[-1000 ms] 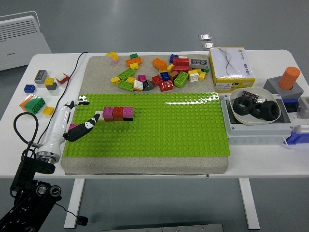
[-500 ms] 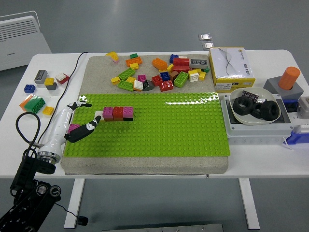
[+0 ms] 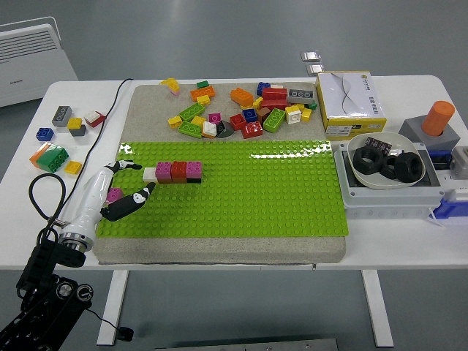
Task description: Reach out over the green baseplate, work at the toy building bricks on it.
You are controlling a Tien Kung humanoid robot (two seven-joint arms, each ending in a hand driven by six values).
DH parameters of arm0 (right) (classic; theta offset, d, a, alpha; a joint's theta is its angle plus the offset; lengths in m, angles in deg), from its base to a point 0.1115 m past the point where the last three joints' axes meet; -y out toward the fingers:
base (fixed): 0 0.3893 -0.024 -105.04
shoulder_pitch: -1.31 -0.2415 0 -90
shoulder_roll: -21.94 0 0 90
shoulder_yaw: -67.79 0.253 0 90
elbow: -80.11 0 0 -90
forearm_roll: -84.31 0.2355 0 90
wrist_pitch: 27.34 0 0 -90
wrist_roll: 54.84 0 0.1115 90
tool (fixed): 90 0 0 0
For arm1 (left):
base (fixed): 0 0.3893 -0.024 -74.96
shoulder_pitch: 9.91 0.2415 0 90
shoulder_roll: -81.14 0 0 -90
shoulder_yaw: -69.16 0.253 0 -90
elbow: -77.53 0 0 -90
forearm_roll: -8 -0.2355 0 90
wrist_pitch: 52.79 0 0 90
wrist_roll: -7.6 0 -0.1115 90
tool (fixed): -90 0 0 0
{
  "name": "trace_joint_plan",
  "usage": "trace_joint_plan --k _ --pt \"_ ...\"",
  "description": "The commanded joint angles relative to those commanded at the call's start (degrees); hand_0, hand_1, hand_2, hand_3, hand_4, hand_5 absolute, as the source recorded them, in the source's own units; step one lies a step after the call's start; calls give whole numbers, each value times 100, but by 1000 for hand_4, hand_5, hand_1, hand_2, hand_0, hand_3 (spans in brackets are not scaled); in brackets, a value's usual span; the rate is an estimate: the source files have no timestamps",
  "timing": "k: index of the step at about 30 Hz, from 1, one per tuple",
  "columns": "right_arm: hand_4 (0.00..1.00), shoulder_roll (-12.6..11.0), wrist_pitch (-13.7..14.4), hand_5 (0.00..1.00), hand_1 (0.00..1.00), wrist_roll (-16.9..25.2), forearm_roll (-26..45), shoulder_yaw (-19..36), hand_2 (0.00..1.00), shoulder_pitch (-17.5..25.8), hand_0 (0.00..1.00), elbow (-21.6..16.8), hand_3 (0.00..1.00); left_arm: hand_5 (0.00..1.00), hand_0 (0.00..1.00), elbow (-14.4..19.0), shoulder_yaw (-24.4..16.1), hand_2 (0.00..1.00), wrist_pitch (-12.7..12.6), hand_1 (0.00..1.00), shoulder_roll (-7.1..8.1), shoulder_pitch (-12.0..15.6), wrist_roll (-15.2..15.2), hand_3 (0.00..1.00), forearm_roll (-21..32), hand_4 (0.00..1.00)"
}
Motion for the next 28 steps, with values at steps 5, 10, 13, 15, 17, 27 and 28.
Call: trace_joint_plan --k 5,10,13,15,17,27,28 --pt "902 2 11 998 664 7 33 -8 760 31 520 0 838 427 865 19 -57 840 28 851 28 16 23 668 -13 763" --pt "903 -2 27 998 660 16 91 20 760 32 520 0 837 402 868 71 -159 848 145 853 73 -2 121 670 1 764" --pt "903 -12 34 998 660 20 107 30 760 19 520 0 837 402 868 99 -221 848 290 853 135 -15 203 670 25 764" --pt "904 -13 35 998 658 19 95 47 760 8 520 0 836 386 914 109 -255 876 414 886 194 -26 246 682 38 780" --pt "904 -13 35 998 658 17 89 54 760 4 520 0 836 386 914 113 -265 876 488 886 234 -32 260 682 39 780" --pt "905 -34 44 998 658 20 167 -7 761 -48 520 0 836 285 883 459 -373 869 904 858 786 27 655 687 5 798" --pt "905 -35 46 998 658 20 177 -17 761 -52 520 0 836 285 883 488 -399 869 889 858 797 33 700 687 15 798"
